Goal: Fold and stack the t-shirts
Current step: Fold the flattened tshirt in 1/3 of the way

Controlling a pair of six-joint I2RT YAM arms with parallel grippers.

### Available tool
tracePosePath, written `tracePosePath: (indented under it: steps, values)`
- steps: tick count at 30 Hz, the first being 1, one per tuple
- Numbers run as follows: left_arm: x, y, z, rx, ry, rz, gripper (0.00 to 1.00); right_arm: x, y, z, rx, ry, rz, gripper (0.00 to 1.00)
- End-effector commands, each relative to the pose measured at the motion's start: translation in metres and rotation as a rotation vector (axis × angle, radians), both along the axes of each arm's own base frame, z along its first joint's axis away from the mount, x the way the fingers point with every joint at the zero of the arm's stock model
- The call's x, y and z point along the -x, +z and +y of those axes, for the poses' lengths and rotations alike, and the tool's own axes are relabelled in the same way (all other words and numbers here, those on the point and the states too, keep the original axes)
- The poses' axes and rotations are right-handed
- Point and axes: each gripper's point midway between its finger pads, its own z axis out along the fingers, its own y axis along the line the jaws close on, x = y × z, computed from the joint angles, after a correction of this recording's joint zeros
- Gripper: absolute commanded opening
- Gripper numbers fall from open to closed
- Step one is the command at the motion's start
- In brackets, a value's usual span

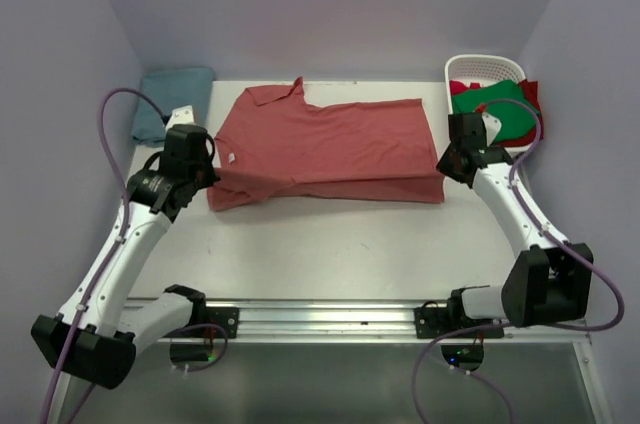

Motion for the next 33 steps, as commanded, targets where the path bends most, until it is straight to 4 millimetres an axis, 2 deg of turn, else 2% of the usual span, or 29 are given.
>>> tracePosePath:
  steps: [1, 2, 9, 13, 19, 25, 30, 33]
  values:
    - [0.026, 0.003, 0.007, -0.002, -0.007, 0.049, 0.0, 0.027, 0.006, -0.003, 0.0, 0.023, 0.031, 0.0]
    - [0.034, 0.009, 0.008, 0.005, -0.013, 0.045, 0.0, 0.032, 0.016, -0.003, -0.004, 0.026, -0.002, 0.0]
    - [0.062, 0.013, 0.005, 0.042, -0.052, 0.071, 0.0, 0.062, 0.042, 0.002, -0.036, 0.066, -0.03, 0.0]
    - [0.079, 0.01, 0.003, 0.062, -0.079, 0.109, 0.0, 0.08, 0.043, 0.005, -0.053, 0.091, -0.004, 0.0]
    - [0.099, 0.018, 0.009, 0.055, -0.076, 0.127, 0.0, 0.102, 0.037, 0.006, -0.065, 0.11, 0.036, 0.0]
    - [0.108, 0.032, 0.007, 0.077, -0.091, 0.117, 0.0, 0.116, 0.044, 0.004, -0.059, 0.117, 0.04, 0.0]
    - [0.111, 0.031, 0.01, 0.066, -0.089, 0.131, 0.0, 0.121, 0.05, 0.003, -0.057, 0.117, 0.019, 0.0]
    - [0.108, 0.021, 0.011, 0.046, -0.086, 0.149, 0.0, 0.115, 0.042, 0.003, -0.054, 0.112, 0.032, 0.0]
